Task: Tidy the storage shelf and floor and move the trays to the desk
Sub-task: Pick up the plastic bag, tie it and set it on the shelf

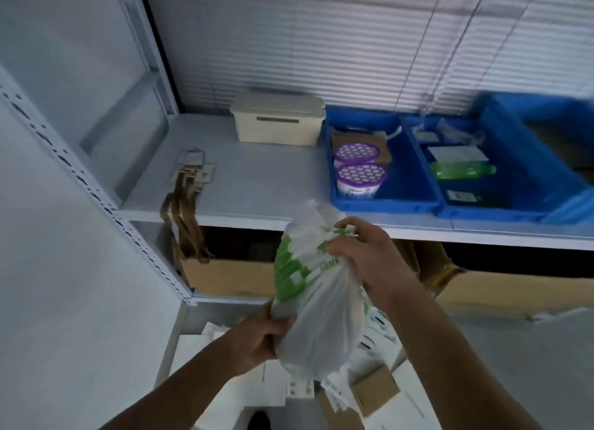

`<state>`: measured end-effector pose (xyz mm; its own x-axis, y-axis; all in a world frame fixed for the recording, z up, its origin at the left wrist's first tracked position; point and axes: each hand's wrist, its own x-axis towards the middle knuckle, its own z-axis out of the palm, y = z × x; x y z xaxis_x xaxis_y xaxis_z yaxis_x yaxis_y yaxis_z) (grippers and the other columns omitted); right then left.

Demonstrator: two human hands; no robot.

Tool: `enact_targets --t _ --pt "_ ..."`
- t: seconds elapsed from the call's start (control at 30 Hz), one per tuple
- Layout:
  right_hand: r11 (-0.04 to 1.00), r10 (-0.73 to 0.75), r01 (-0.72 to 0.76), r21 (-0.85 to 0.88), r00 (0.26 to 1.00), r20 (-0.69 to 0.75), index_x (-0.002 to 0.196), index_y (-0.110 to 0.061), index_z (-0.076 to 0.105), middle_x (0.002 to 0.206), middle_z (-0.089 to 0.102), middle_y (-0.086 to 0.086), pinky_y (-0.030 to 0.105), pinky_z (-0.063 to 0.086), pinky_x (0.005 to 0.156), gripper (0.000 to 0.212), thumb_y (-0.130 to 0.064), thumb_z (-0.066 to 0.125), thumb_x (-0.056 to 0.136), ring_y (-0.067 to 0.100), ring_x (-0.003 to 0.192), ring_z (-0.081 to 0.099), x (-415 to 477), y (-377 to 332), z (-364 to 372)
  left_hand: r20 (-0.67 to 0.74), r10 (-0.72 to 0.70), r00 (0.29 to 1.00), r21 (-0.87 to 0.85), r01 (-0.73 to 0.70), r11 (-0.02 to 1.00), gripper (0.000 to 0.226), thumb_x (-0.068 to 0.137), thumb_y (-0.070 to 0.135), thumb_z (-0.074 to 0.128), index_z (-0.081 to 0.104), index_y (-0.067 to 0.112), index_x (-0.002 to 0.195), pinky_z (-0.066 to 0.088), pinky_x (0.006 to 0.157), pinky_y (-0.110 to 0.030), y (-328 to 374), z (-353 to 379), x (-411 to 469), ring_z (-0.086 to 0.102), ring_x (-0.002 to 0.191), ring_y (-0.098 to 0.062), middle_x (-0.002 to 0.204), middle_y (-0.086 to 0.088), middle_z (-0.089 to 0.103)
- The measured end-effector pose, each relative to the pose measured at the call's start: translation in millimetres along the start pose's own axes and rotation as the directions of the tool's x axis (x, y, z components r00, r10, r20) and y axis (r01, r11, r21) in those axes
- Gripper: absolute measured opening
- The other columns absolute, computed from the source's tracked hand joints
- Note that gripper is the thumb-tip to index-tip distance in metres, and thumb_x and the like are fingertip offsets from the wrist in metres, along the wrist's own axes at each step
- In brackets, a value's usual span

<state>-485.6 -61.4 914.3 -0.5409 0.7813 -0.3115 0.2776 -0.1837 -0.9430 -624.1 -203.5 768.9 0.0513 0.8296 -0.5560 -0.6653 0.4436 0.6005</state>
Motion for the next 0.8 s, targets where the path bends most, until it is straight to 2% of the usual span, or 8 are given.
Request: enact_targets --t 0.13,0.23,0.33,0.43,0.53,0.6,0.7,0.8 --pt "0.993 -0.089 0.087 -0.082 0.996 -0.016 0.077 -0.025 0.068 0.089 0.071 0.010 0.051 0.056 0.087 0.020 -0.025 0.077 0.060 0.029 0.089 0.070 63 -43 39 -0.079 0.160 0.984 -0.021 -0.162 0.987 0.077 0.054 0.011 0.092 0.061 -0.001 0.124 0.057 0.077 -0.041 64 -18 10 0.069 0.100 -0.031 0.111 -0.016 0.071" --pt "0.969 -0.148 0.140 -0.206 0.989 -0.021 0.090 -0.014 0.068 0.082 0.065 0.003 0.036 0.055 0.075 0.018 -0.008 0.075 0.074 0.020 0.081 0.064 121 -66 60 -0.191 0.200 0.961 -0.093 -0.220 0.971 0.037 0.080 -0.001 0.068 0.065 0.006 0.116 0.060 0.068 -0.038 105 -24 38 0.072 0.090 -0.025 0.102 -0.010 0.075" --pt "0.913 -0.219 0.201 -0.355 0.976 -0.010 0.093 -0.010 0.068 0.076 0.060 -0.001 0.021 0.045 0.056 0.018 -0.003 0.072 0.077 0.014 0.071 0.056 187 -85 76 -0.224 0.197 0.955 -0.200 -0.243 0.949 0.045 0.084 0.003 0.064 0.059 0.006 0.129 0.060 0.075 -0.040 138 -38 91 0.068 0.103 -0.026 0.116 -0.011 0.071" --pt "0.776 -0.310 0.289 -0.561 0.949 0.060 0.086 -0.021 0.064 0.085 0.062 -0.001 0.018 0.041 0.050 0.019 -0.006 0.071 0.077 0.015 0.074 0.057 256 -93 85 -0.214 0.186 0.959 -0.292 -0.244 0.925 0.046 0.087 0.008 0.065 0.056 0.010 0.132 0.057 0.086 -0.046 165 -47 145 0.062 0.116 -0.030 0.127 -0.010 0.066" --pt "0.542 -0.380 0.391 -0.744 0.904 0.198 0.091 -0.021 0.066 0.102 0.067 0.005 0.023 0.039 0.068 0.022 -0.004 0.066 0.077 0.023 0.094 0.061 316 -97 85 -0.235 0.160 0.959 -0.312 -0.231 0.922 0.038 0.090 0.010 0.064 0.057 0.012 0.127 0.049 0.099 -0.050 188 -46 193 0.058 0.120 -0.030 0.127 -0.009 0.064" --pt "0.414 -0.378 0.433 -0.801 0.882 0.282 0.092 -0.020 0.065 0.100 0.065 0.003 0.024 0.036 0.072 0.024 -0.001 0.064 0.078 0.024 0.097 0.060 345 -94 84 -0.248 0.133 0.960 -0.261 -0.198 0.945 0.034 0.091 0.011 0.063 0.057 0.011 0.124 0.049 0.101 -0.046 198 -47 217 0.059 0.116 -0.027 0.123 -0.010 0.063" --pt "0.309 -0.369 0.473 -0.825 0.859 0.354 0.090 -0.022 0.067 0.101 0.065 0.002 0.030 0.044 0.077 0.027 0.002 0.062 0.080 0.026 0.100 0.061 370 -74 81 -0.267 0.088 0.960 -0.087 -0.115 0.990 0.016 0.092 0.012 0.061 0.059 0.007 0.107 0.055 0.083 -0.033 208 -54 233 0.058 0.085 -0.021 0.097 -0.013 0.059" --pt "0.347 -0.383 0.492 -0.799 0.852 0.358 0.102 -0.020 0.073 0.112 0.069 0.002 0.035 0.049 0.089 0.029 0.001 0.061 0.085 0.019 0.103 0.060 371 -44 69 -0.361 0.181 0.915 0.356 -0.044 0.933 0.010 0.088 0.017 0.064 0.065 0.008 0.087 0.053 0.073 -0.032 219 -79 227 0.061 0.069 -0.018 0.078 -0.008 0.065"
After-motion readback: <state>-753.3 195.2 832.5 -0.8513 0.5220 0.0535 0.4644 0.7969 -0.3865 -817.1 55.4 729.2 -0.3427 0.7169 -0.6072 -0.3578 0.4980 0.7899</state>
